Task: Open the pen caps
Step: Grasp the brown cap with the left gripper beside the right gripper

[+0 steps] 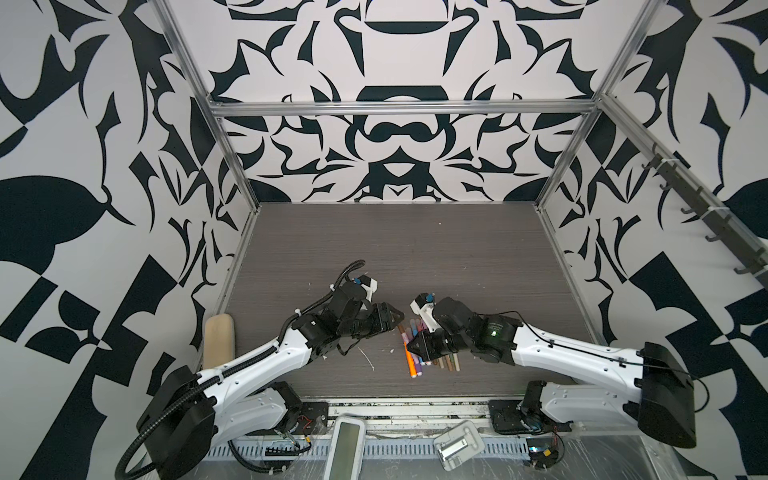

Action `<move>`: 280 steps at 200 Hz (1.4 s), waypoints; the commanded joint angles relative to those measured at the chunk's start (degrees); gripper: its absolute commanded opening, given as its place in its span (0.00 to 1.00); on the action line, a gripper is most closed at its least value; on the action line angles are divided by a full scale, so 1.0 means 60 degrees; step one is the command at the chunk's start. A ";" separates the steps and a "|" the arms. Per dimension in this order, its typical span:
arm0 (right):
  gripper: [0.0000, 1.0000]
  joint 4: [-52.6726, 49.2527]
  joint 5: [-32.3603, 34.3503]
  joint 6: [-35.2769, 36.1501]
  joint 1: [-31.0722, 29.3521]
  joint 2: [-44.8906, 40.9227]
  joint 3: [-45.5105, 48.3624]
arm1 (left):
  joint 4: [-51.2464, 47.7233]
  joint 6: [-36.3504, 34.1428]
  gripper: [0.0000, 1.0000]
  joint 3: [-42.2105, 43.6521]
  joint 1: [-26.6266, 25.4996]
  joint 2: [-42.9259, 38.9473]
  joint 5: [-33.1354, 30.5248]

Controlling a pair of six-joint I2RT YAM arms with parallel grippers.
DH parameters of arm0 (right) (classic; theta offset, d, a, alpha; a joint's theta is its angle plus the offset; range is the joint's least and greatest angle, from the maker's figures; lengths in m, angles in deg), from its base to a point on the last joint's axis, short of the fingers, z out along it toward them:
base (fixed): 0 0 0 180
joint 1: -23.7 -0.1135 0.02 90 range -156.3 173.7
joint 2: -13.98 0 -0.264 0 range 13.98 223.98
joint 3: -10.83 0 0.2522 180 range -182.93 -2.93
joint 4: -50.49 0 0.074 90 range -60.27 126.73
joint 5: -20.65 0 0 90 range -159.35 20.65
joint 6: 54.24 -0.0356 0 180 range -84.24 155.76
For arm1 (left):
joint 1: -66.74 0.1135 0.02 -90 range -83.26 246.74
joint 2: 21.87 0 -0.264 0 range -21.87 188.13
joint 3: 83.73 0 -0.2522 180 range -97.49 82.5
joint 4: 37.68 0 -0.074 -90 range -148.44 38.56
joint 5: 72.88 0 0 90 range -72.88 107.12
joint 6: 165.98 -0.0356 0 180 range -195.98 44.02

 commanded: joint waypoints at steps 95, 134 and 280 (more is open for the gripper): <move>0.00 0.0585 -0.0604 -0.0203 -0.0144 -0.0427 -0.0350 | 0.0481 0.0342 0.00 -0.0003 0.0035 0.0381 0.0209; 0.46 0.0794 -0.0161 -0.0490 -0.0159 -0.0557 -0.0273 | 0.0145 0.0275 0.00 -0.0035 0.0038 0.0017 0.0126; 0.00 0.1314 -0.0320 -0.0747 -0.0454 0.0263 -0.0044 | -0.1641 -0.0905 0.00 -0.1661 0.2086 0.0317 -0.0003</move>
